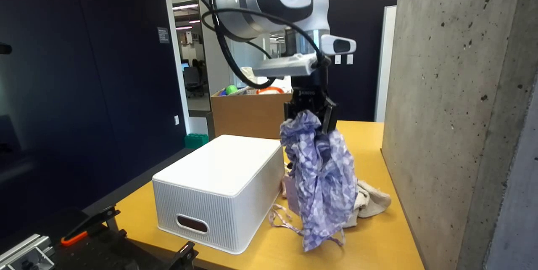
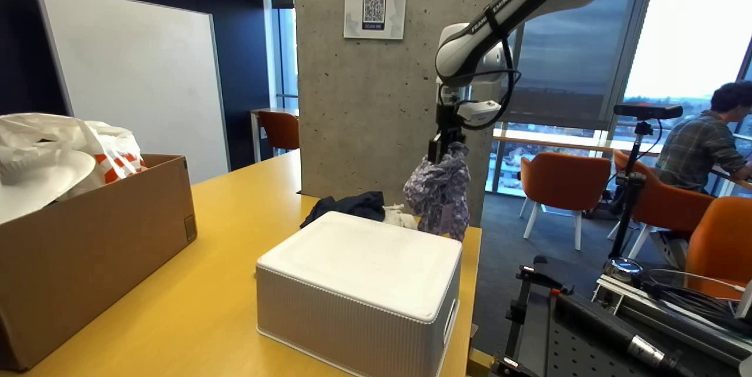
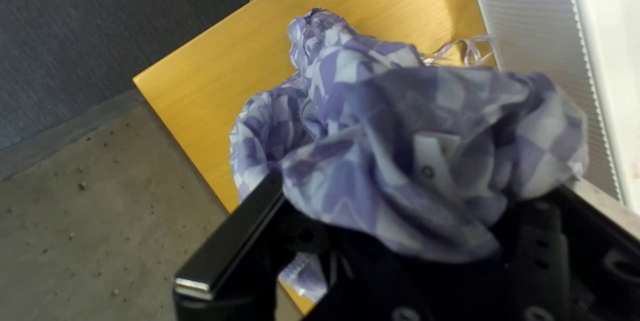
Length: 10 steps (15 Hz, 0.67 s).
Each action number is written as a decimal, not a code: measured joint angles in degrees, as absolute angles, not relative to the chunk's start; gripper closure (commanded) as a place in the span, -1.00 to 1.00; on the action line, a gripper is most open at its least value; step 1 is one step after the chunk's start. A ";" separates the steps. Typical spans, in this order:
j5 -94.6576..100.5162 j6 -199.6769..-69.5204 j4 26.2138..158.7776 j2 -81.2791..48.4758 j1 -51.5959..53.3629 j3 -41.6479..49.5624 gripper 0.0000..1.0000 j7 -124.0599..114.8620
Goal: Remove the checked cloth from the white basket, put it on the table and put the blue shirt on the white basket
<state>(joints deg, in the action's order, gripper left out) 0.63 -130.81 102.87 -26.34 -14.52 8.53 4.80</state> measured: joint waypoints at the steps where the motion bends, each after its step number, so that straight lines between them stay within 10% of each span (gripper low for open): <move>1: 0.01 -131.71 102.81 -28.28 -14.60 8.35 1.00 5.03; 7: -1.68 -136.55 98.21 -42.42 -14.80 6.28 0.93 5.53; 8: -1.68 -137.30 97.21 -44.15 -14.79 5.93 0.46 5.56; 10: -1.68 -138.46 95.94 -45.71 -14.79 5.51 0.36 5.69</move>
